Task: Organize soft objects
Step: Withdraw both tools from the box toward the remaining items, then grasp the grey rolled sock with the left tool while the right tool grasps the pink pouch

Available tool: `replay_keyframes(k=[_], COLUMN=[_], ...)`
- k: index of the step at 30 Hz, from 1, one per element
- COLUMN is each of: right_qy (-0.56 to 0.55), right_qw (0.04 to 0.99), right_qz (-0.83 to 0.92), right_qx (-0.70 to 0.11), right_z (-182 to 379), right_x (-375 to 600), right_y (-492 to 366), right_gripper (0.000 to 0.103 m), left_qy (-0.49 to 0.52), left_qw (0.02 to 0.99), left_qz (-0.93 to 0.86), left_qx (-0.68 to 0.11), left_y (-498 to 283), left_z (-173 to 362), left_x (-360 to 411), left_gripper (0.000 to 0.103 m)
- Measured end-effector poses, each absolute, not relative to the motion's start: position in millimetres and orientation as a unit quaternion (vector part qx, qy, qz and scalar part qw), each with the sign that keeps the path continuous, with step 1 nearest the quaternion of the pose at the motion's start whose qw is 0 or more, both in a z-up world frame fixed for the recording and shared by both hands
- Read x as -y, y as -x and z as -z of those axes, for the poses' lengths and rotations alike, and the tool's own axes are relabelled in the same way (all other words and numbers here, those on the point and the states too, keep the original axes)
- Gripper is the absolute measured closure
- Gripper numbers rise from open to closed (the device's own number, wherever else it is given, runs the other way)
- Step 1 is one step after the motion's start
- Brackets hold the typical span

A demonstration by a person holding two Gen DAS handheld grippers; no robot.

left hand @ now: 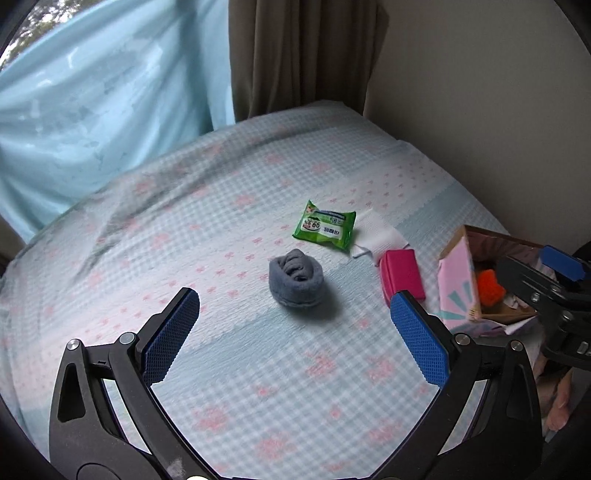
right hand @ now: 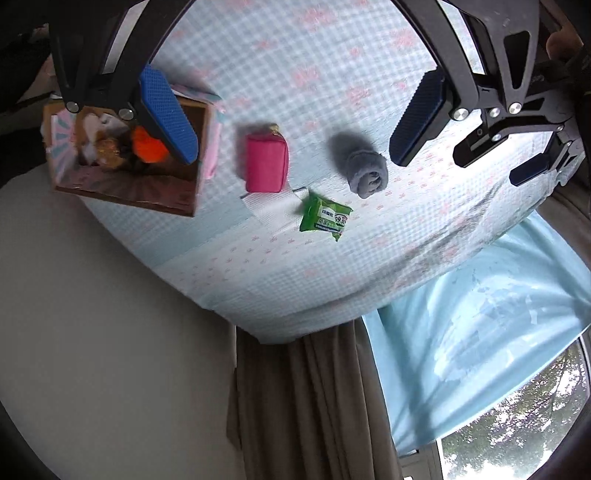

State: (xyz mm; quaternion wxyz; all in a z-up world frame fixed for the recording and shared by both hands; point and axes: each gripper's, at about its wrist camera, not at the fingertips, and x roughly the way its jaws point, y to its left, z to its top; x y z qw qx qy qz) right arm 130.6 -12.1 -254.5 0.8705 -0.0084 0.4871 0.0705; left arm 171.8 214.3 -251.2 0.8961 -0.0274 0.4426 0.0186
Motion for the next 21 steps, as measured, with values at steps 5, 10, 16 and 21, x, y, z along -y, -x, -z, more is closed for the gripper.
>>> replay_keyframes(k=[5,10,16,21], right_qy=[0.002,0.015,0.025,0.031], right_qw=[0.865,0.857,0.848,0.835], right_qz=[-0.054,-0.042,-0.026,-0.014], right_qx=[-0.499,-0.513,-0.529,-0.549], right_z=[296,341,393,436], right_x=[6,3,5,12], right_y=[-161,-186,-213,-230], right_gripper=[0.0,0.0,0.0,0.0], left_qy=[0.02,0.023,0.013,0.007], left_qw=[0.887,0.88,0.868,0.858], left_qz=[0.0,0.013,0.031,0.038], left_qx=[-0.462,-0.475,-0.495,-0.512], left_y=[-207,-242,-278,-300], left_z=[296,340,397,438], left_x=[-218,-220,-216,-209], left_gripper=[0.0,0.0,0.0,0.001])
